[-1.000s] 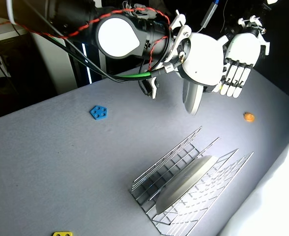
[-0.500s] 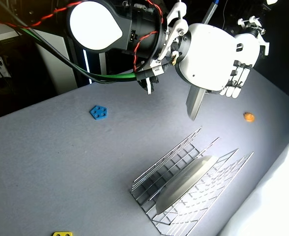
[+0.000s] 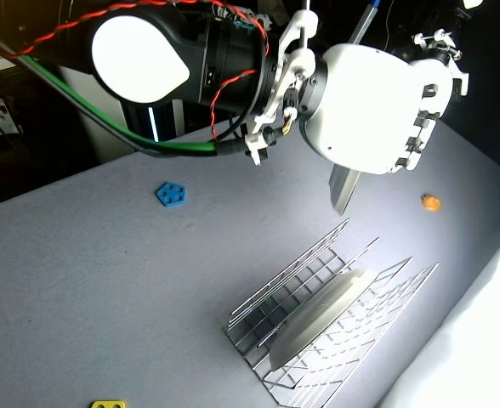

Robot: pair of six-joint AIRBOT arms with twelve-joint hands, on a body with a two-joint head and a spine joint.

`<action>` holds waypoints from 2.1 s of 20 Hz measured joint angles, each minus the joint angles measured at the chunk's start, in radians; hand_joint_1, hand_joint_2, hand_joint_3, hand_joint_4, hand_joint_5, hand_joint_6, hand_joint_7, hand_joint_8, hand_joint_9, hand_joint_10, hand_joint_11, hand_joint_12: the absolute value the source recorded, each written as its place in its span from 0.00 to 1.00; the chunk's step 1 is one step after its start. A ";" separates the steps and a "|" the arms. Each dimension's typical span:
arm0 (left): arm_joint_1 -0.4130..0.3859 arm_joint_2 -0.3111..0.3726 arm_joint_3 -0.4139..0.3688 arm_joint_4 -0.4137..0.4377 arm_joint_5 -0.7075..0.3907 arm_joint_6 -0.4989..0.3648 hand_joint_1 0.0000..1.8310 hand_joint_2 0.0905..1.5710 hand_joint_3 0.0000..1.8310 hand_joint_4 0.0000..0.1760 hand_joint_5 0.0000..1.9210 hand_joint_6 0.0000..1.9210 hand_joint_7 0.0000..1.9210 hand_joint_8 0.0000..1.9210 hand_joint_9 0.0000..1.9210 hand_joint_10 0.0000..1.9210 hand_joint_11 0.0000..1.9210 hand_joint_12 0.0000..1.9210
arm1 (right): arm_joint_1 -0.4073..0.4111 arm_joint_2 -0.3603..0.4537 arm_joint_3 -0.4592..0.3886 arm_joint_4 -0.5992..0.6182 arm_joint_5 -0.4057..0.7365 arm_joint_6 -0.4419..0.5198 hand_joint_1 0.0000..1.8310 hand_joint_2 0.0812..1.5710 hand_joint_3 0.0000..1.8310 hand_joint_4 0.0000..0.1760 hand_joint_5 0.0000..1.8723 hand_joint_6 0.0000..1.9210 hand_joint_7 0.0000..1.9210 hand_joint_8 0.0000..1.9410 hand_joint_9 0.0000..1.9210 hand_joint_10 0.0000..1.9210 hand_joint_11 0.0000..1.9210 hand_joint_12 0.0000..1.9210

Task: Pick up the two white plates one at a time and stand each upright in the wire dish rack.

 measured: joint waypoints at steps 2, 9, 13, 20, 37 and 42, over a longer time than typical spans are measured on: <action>0.000 0.000 0.000 0.000 0.001 0.000 0.00 0.67 0.00 0.00 0.00 0.00 0.00 0.00 0.00 0.00 0.00 0.00 | -0.009 0.004 0.009 0.003 0.011 0.000 0.76 0.66 0.00 0.00 0.55 0.51 0.56 0.40 0.54 0.49 0.47 0.59; 0.000 -0.007 0.011 0.000 0.002 0.000 0.00 0.67 0.00 0.00 0.00 0.00 0.00 0.00 0.00 0.00 0.00 0.00 | -0.017 0.004 0.042 0.013 0.045 0.000 0.76 0.66 0.00 0.00 0.53 0.54 0.58 0.37 0.54 0.47 0.47 0.56; 0.004 -0.007 0.013 0.000 0.000 0.000 0.00 0.67 0.00 0.00 0.00 0.00 0.00 0.00 0.00 0.00 0.00 0.00 | -0.022 0.004 0.059 0.013 0.041 -0.050 0.76 0.67 0.00 0.00 0.53 0.54 0.56 0.40 0.53 0.49 0.47 0.58; 0.004 -0.011 0.015 0.000 0.000 0.000 0.00 0.67 0.00 0.00 0.00 0.00 0.00 0.00 0.00 0.00 0.00 0.00 | -0.016 -0.016 0.089 0.019 -0.014 -0.161 0.75 0.67 0.00 0.00 0.52 0.56 0.57 0.39 0.52 0.49 0.47 0.57; 0.004 -0.013 0.023 0.000 0.000 -0.002 0.00 0.67 0.00 0.00 0.00 0.00 0.00 0.00 0.00 0.00 0.00 0.00 | 0.013 -0.087 0.151 0.160 -0.086 -0.319 0.76 0.66 0.00 0.00 0.55 0.52 0.62 0.28 0.51 0.50 0.45 0.60; 0.004 -0.013 0.023 0.000 -0.003 -0.005 0.00 0.67 0.00 0.00 0.00 0.00 0.00 0.00 0.00 0.00 0.00 0.00 | 0.015 -0.096 0.156 0.168 -0.038 -0.319 0.75 0.67 0.00 0.00 0.53 0.57 0.59 0.35 0.49 0.52 0.45 0.60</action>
